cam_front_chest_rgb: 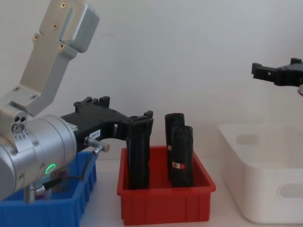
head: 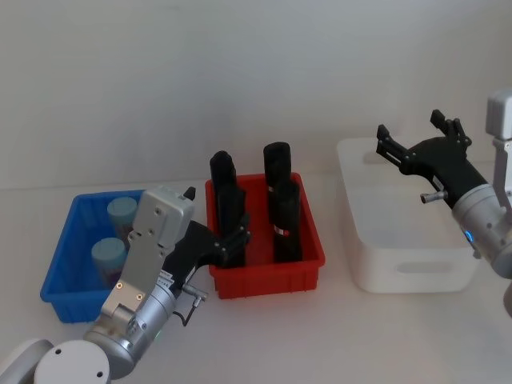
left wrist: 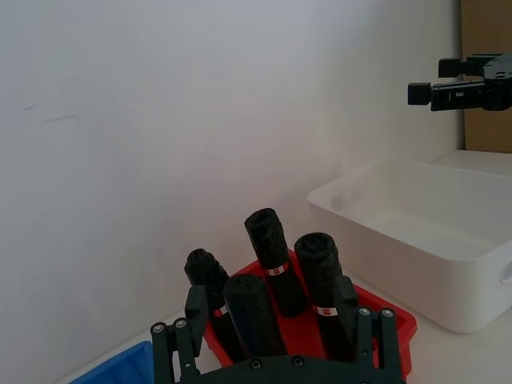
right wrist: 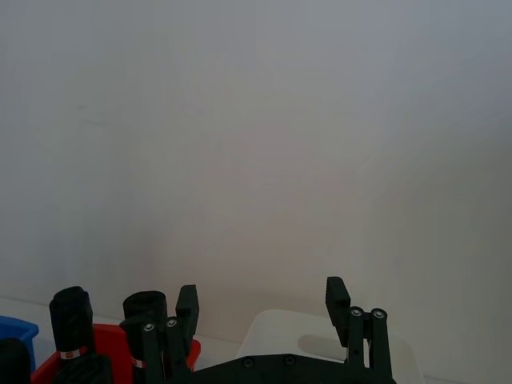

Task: Pick the cotton swabs from the blue box and place them into the white box.

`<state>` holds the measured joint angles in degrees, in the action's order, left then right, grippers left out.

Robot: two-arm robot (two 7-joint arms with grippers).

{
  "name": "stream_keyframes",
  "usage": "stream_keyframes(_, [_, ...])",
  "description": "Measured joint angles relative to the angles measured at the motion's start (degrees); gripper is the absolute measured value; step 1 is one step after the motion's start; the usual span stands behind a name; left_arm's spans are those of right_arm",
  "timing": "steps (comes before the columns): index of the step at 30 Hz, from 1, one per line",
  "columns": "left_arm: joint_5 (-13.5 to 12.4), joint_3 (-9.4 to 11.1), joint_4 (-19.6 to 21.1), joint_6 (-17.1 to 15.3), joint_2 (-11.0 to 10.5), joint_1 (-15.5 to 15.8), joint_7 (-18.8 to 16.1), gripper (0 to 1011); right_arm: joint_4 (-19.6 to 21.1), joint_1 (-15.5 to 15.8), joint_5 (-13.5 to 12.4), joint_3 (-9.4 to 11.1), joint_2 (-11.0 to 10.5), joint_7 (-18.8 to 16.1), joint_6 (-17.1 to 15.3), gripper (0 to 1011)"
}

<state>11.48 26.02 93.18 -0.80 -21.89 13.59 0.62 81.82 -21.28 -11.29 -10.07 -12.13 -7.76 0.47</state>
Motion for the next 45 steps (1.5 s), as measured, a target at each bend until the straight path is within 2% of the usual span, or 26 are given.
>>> stream_keyframes(45, [0.0, 0.0, 0.0, 0.0, 0.01, 0.0, 0.0, 1004, 0.0, 0.0, 0.0, 0.0, 0.0, 0.0, 0.0, 1001])
